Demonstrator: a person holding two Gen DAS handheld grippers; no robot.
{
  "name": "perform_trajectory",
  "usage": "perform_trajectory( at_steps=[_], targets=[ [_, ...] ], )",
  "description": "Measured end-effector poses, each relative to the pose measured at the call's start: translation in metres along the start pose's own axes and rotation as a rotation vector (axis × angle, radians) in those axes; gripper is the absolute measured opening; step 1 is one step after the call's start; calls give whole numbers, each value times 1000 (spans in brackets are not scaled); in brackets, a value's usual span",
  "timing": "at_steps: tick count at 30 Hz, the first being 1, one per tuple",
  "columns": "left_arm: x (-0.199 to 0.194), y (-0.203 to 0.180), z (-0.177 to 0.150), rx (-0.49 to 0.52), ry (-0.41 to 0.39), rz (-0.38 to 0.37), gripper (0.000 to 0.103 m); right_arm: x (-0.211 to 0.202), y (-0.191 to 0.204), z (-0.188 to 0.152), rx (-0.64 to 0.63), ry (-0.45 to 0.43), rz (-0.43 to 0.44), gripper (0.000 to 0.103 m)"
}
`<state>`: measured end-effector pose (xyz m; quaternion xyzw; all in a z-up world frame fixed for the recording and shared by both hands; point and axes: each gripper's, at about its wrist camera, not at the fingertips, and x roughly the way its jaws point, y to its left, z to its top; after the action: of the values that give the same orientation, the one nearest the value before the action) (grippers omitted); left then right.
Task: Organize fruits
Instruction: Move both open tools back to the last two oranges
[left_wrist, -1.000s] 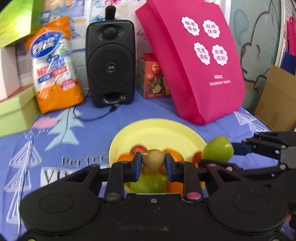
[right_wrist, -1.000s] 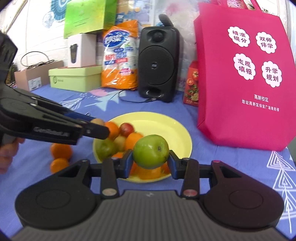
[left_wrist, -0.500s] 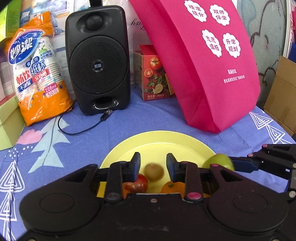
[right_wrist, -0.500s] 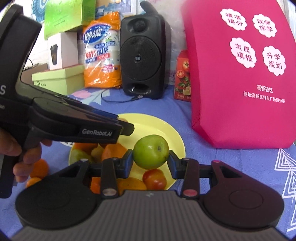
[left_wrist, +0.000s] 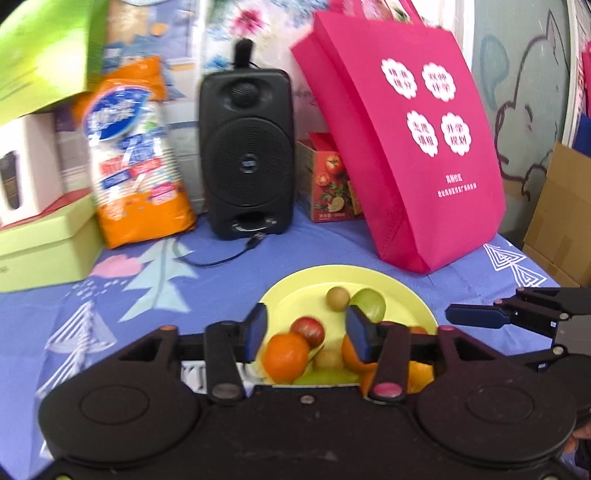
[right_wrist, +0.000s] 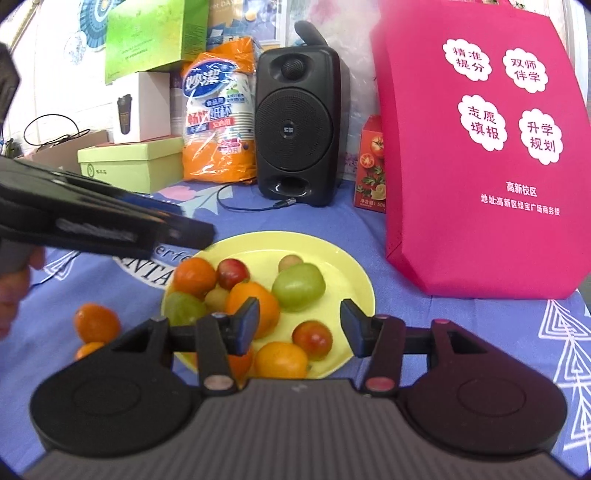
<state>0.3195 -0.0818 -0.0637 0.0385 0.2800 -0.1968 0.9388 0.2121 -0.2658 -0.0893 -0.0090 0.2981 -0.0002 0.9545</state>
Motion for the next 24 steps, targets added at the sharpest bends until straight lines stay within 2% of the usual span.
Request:
perform_trajectory(
  at_steps=[5,11,20,24],
  targets=[
    [-42,15,-19,-17,-19,57,50,-24,14,-14,-18,-2,37,51],
    [-73,37,-48,-46,20,131,50,-39,45,-34,-78,32,98,54],
    [-75,47,-98,-63,116,118,50,-38,102,-42,-196,67,216,54],
    [-65,48,-108,-74,140,95,50,-26,119,-36,-219,73,229,53]
  ],
)
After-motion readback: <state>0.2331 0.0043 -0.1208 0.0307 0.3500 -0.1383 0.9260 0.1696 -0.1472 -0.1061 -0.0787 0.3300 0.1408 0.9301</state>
